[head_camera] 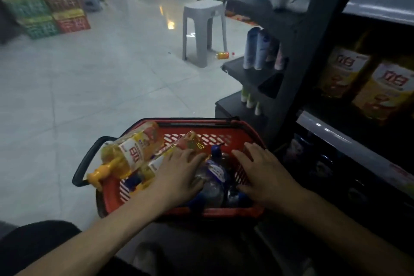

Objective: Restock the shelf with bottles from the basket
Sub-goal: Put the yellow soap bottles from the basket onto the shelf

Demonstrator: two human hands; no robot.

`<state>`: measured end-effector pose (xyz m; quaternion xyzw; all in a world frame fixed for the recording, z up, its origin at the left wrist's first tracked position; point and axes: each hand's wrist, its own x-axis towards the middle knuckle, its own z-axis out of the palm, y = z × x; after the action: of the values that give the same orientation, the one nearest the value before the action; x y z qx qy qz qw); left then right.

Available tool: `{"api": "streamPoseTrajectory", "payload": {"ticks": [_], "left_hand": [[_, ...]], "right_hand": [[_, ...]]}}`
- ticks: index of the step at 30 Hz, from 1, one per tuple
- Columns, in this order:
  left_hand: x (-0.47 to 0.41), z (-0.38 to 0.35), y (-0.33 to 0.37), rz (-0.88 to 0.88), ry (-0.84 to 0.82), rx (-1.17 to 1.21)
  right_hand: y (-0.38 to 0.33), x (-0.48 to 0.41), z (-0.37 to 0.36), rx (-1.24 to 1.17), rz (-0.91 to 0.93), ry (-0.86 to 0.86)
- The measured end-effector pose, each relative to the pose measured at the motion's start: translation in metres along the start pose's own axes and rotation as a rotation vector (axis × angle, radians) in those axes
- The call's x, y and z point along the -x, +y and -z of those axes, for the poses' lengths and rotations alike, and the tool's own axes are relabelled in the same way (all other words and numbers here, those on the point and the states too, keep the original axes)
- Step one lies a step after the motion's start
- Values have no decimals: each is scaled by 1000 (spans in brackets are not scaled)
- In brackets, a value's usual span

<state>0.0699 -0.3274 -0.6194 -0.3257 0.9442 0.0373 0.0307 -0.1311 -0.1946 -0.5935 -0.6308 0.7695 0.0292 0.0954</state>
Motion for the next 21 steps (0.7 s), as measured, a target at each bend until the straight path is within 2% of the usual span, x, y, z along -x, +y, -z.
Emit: {"api": "streamPoseTrajectory", "payload": {"ticks": [5,13,17,21], "left_hand": [[-5,5,-13,46,112,-48],[-42,-1,-25,303,-58,14],[-59,-2,-42,446,-180,245],[-63,0,-46,442,-200,412]], "right_hand": [[-12,-14,-3,57,55,-30],[-10,-10,-7,35,48,-77],[-5,-3,-5,36,49,-57],[3,2,-7,50,40,-29]]}}
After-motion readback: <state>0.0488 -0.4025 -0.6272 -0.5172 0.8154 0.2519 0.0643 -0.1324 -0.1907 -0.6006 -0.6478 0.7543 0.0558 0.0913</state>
